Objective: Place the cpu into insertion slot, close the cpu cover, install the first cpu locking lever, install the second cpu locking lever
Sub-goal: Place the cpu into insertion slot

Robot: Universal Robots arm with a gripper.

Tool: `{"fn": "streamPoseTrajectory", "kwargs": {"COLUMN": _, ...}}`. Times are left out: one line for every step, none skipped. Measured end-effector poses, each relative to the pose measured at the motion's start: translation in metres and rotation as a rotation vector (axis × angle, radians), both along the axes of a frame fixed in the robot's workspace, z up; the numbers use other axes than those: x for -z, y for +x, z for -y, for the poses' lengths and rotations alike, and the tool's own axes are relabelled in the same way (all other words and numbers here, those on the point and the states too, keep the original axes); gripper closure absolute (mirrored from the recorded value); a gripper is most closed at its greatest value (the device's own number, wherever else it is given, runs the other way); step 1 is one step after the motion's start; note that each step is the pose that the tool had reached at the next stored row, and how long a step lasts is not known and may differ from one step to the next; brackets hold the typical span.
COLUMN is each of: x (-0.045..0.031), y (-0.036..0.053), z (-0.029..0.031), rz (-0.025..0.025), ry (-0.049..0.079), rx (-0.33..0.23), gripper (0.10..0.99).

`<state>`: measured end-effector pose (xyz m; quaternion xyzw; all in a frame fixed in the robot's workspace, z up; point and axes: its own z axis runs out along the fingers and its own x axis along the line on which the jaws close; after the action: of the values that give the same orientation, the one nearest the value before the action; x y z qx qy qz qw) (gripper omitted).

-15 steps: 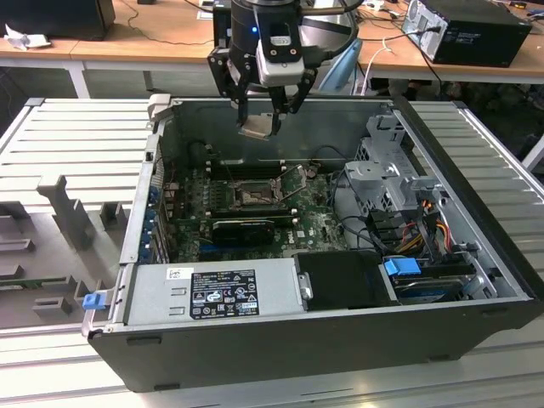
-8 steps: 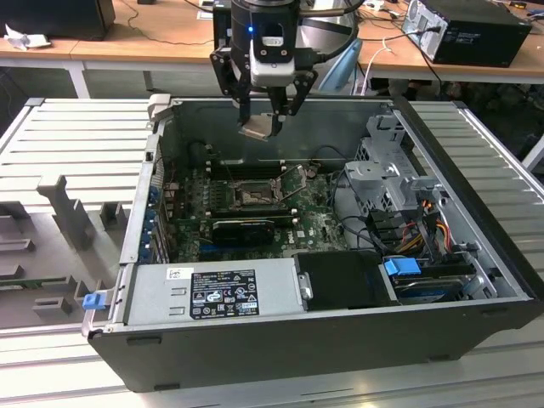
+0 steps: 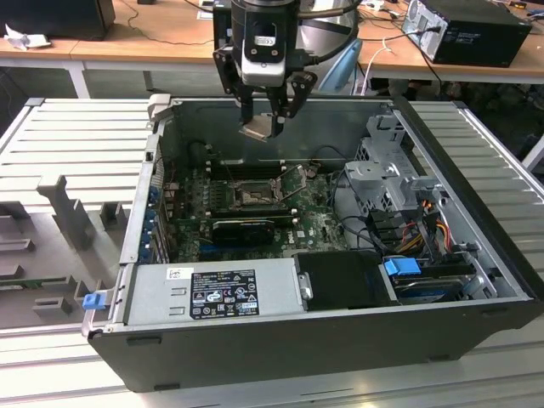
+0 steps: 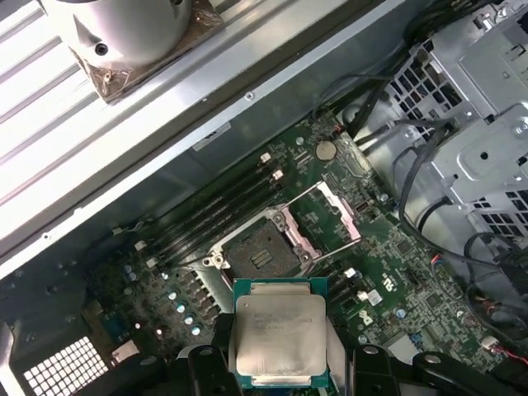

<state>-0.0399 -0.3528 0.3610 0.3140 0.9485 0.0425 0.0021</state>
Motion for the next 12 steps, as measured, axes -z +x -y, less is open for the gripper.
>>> {"fn": "streamPoseTrajectory", "kwargs": {"x": 0.0000, "y": 0.0000, "z": 0.0000, "rz": 0.0000, "ry": 0.000, "rx": 0.014, "gripper": 0.561}}
{"fn": "streamPoseTrajectory", "kwargs": {"x": 0.0000, "y": 0.0001, "z": 0.0000, "rz": 0.0000, "ry": -0.001, "rx": 0.030, "gripper": 0.561}}
{"fn": "streamPoseTrajectory", "kwargs": {"x": 0.0000, "y": 0.0001, "z": 0.0000, "rz": 0.0000, "ry": -0.001, "rx": 0.038, "gripper": 0.561}}
{"fn": "streamPoseTrajectory", "kwargs": {"x": 0.0001, "y": 0.0002, "z": 0.0000, "rz": 0.0000, "ry": -0.002, "rx": 0.046, "gripper": 0.561}}
{"fn": "streamPoseTrajectory", "kwargs": {"x": 0.0001, "y": 0.0002, "z": 0.0000, "rz": 0.0001, "ry": -0.003, "rx": 0.065, "gripper": 0.561}}
{"fn": "streamPoseTrajectory", "kwargs": {"x": 0.0001, "y": 0.0002, "z": 0.0000, "rz": 0.0000, "ry": -0.004, "rx": 0.080, "gripper": 0.561}}
{"fn": "streamPoseTrajectory", "kwargs": {"x": 0.0001, "y": 0.0003, "z": 0.0000, "rz": 0.0001, "ry": -0.006, "rx": 0.101, "gripper": 0.561}}
{"fn": "streamPoseTrajectory", "kwargs": {"x": 0.0002, "y": 0.0003, "z": 0.0000, "rz": 0.0001, "ry": -0.008, "rx": 0.120, "gripper": 0.561}}
{"fn": "streamPoseTrajectory", "kwargs": {"x": 0.0002, "y": 0.0003, "z": 0.0000, "rz": 0.0002, "ry": -0.010, "rx": 0.136, "gripper": 0.561}}
{"fn": "streamPoseTrajectory", "kwargs": {"x": 0.0002, "y": 0.0004, "z": 0.0000, "rz": 0.0002, "ry": -0.011, "rx": 0.145, "gripper": 0.561}}
{"fn": "streamPoseTrajectory", "kwargs": {"x": 0.0002, "y": 0.0004, "z": 0.0000, "rz": 0.0002, "ry": -0.012, "rx": 0.155, "gripper": 0.561}}
{"fn": "streamPoseTrajectory", "kwargs": {"x": 0.0002, "y": 0.0004, "z": 0.0000, "rz": 0.0002, "ry": -0.013, "rx": 0.173, "gripper": 0.561}}
